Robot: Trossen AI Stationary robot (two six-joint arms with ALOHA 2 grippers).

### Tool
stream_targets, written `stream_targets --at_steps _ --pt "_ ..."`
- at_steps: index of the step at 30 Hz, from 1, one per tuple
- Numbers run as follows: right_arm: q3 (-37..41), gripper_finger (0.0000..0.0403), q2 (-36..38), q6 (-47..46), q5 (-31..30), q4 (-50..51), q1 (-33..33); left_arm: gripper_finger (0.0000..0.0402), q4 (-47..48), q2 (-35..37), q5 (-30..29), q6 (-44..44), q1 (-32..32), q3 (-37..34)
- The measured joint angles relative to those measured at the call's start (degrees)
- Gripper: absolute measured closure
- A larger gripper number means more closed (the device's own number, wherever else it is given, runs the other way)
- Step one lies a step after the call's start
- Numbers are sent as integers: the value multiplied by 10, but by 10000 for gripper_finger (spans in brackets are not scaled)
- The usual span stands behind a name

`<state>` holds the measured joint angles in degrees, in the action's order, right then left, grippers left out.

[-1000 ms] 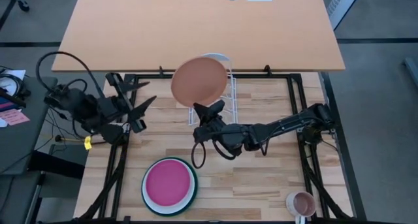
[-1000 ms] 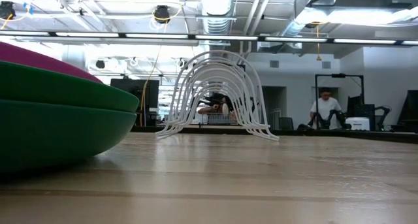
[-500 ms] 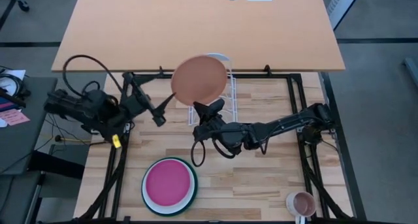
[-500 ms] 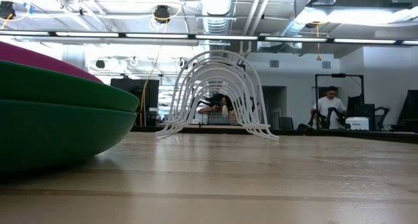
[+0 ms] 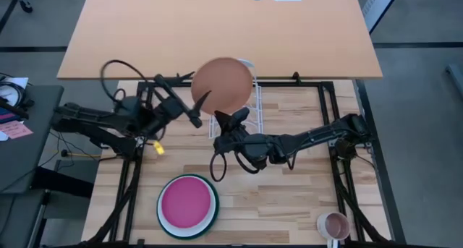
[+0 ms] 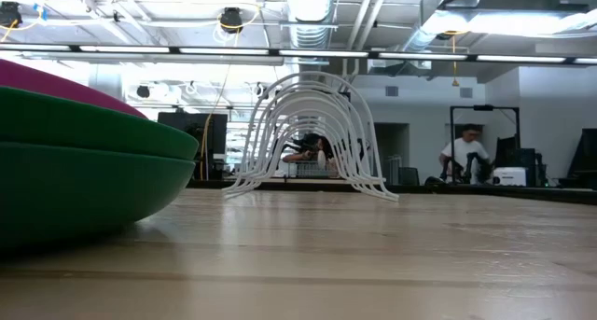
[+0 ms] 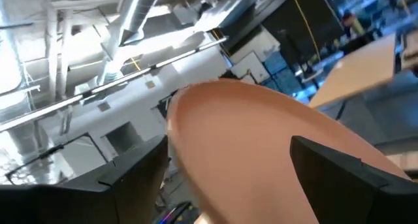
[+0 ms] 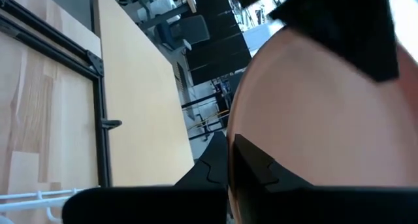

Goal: Sort dishes
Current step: Put the orange plate on the dish rack

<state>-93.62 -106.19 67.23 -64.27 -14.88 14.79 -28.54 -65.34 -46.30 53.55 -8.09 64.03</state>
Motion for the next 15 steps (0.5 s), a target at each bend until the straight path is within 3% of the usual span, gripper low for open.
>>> stream_targets --at_steps 7,15 --pt "0 393 0 -7 4 7 -4 132 -60 -33 -18 42 18 0" --pt "0 392 0 -14 8 27 -7 186 -61 -32 -37 32 28 0"
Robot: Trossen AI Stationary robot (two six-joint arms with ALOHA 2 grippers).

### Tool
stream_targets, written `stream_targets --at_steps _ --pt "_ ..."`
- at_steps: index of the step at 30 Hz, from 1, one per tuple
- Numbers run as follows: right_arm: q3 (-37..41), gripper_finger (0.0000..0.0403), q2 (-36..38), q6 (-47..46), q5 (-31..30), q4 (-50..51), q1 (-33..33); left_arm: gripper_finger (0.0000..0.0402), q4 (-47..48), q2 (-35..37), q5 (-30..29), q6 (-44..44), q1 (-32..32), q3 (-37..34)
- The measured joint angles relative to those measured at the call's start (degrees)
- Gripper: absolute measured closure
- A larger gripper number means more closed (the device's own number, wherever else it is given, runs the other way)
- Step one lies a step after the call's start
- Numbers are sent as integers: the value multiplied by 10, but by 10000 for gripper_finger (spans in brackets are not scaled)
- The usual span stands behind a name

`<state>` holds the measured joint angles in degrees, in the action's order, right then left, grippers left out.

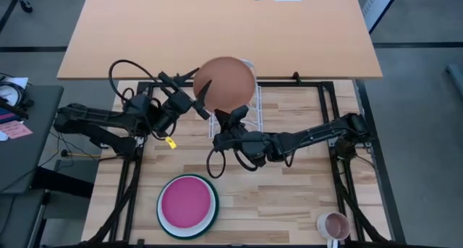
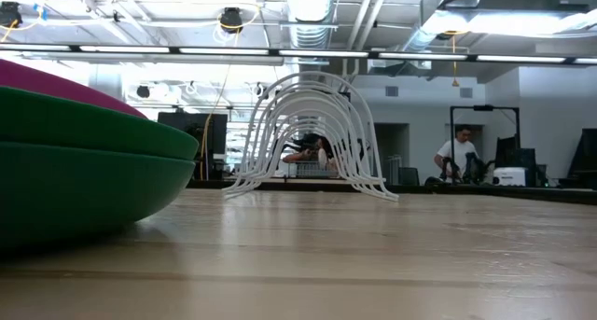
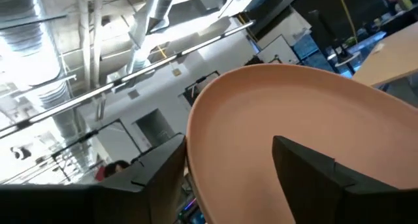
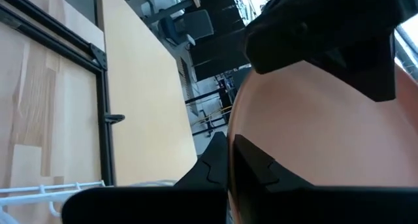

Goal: Sort dishes
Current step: Put the orange plate on the dish rack

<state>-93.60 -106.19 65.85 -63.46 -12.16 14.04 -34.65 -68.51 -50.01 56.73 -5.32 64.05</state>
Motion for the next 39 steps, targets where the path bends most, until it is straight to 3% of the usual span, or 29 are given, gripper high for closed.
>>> stream_targets --at_steps 23,31,39 --pt "0 397 0 2 -13 18 0 194 -23 1 -87 42 2 0" --pt "0 401 0 8 -37 23 4 194 -13 51 -132 22 -77 -1" --pt "-11 402 0 74 -39 19 37 194 151 138 -127 -125 -169 -1"
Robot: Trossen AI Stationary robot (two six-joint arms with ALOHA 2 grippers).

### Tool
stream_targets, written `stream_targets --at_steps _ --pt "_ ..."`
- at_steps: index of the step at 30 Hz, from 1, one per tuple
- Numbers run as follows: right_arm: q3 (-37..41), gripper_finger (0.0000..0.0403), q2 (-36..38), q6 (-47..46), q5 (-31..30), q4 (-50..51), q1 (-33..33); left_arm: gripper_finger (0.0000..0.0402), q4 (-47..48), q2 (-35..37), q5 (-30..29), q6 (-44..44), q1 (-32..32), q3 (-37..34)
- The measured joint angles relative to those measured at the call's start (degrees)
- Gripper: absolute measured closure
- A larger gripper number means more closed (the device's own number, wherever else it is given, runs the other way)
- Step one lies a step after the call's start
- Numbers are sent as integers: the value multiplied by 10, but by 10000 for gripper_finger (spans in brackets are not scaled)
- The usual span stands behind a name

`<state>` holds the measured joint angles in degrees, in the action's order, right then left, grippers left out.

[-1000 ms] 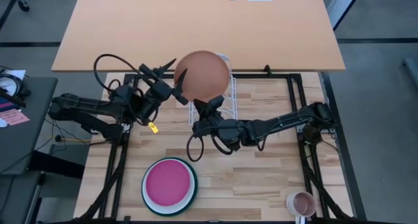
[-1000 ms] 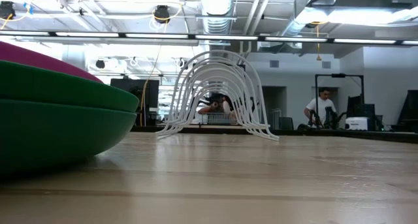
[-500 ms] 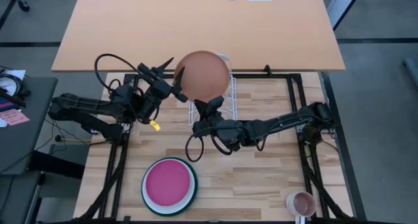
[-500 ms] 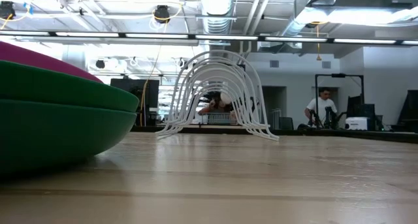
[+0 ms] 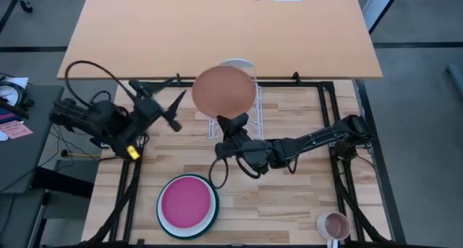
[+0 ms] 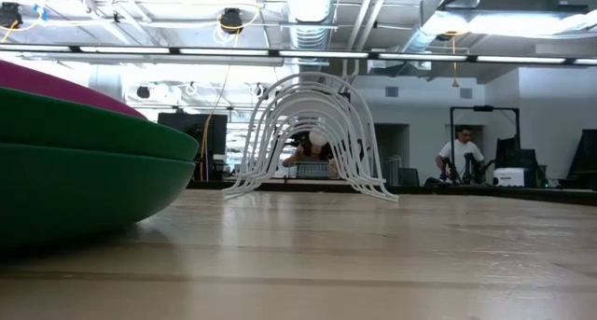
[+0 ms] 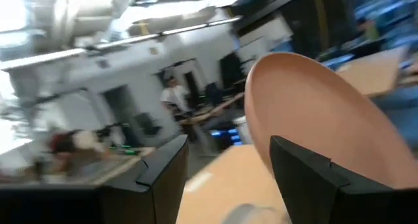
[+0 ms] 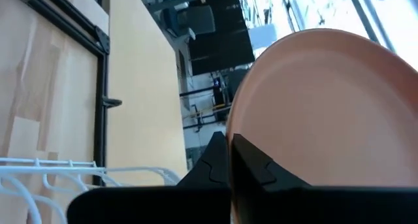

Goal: Sort dishes
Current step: Put the orange plate on the dish rack

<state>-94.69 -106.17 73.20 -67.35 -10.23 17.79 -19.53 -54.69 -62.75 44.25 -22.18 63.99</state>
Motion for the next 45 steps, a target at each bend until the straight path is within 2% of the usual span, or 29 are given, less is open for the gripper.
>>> stream_targets --at_steps 3,7,10,13,24,27,38,45 --pt "-11 402 0 43 0 -29 17 194 71 33 47 -85 -20 0" --pt "-11 402 0 101 4 -75 37 194 126 62 142 -178 -29 0" --pt "-11 403 0 128 9 -81 46 194 121 66 190 -204 -29 0" --pt "-11 403 0 143 13 -82 47 194 115 60 213 -213 -29 0" --pt "-11 403 0 138 13 -78 38 150 82 16 202 -199 -29 0" --pt "-11 403 0 135 13 -78 38 146 48 7 179 -173 -29 0" --pt "-11 403 0 109 13 -67 26 146 -120 -28 167 -23 -27 0" --pt "-6 403 0 97 13 -50 16 146 -109 -74 114 43 21 47"
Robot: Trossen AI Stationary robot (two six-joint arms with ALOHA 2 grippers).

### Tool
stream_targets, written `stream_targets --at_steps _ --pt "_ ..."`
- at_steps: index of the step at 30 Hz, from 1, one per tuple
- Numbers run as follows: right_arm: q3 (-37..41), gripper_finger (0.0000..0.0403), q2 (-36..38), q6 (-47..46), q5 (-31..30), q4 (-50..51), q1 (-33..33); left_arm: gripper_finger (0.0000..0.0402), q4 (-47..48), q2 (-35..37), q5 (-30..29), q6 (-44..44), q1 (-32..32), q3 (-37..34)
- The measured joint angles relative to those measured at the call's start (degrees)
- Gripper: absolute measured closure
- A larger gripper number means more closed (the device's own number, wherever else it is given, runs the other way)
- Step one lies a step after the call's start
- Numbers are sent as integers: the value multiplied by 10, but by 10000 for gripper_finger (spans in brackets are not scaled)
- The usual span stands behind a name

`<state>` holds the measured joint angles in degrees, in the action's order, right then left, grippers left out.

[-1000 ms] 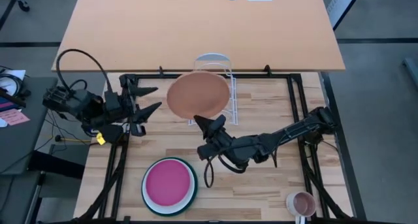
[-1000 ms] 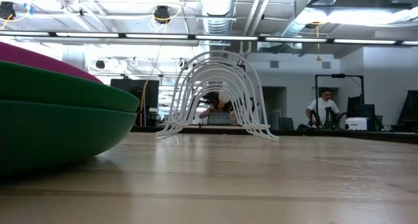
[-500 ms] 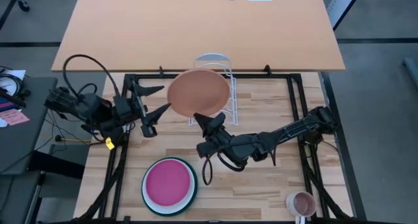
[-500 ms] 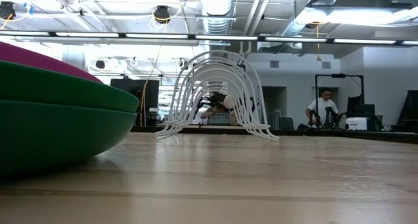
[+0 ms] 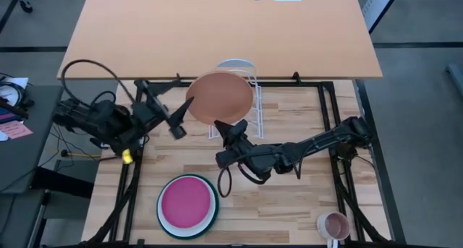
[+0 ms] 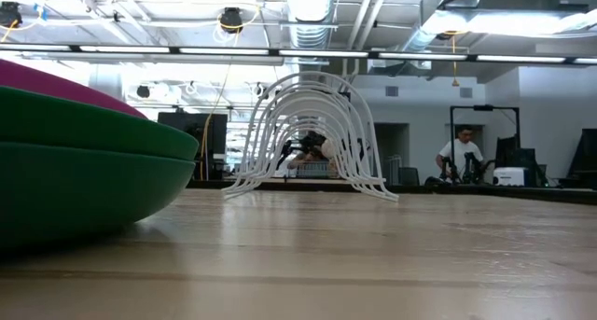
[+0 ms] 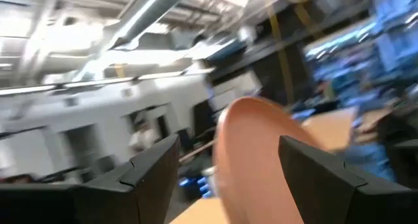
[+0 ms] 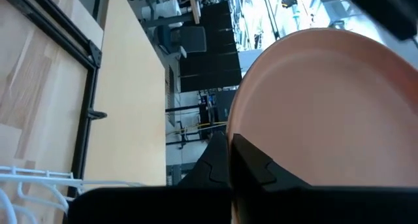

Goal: Sort dishes
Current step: Put the orange plate on the dish rack

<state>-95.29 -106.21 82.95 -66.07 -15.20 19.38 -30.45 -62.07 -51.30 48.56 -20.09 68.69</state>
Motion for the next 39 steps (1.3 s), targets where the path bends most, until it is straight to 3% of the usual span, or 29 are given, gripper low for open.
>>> stream_targets --at_steps 8,22,31,39 --pt "0 403 0 -1 0 0 2 155 126 -34 -13 -36 47 75" --pt "0 403 0 0 0 2 3 243 328 -37 10 -125 91 142" --pt "0 403 0 -2 -1 4 3 306 371 -37 55 -175 123 142" --pt "0 403 0 -9 0 17 3 390 367 -37 70 -177 128 143"
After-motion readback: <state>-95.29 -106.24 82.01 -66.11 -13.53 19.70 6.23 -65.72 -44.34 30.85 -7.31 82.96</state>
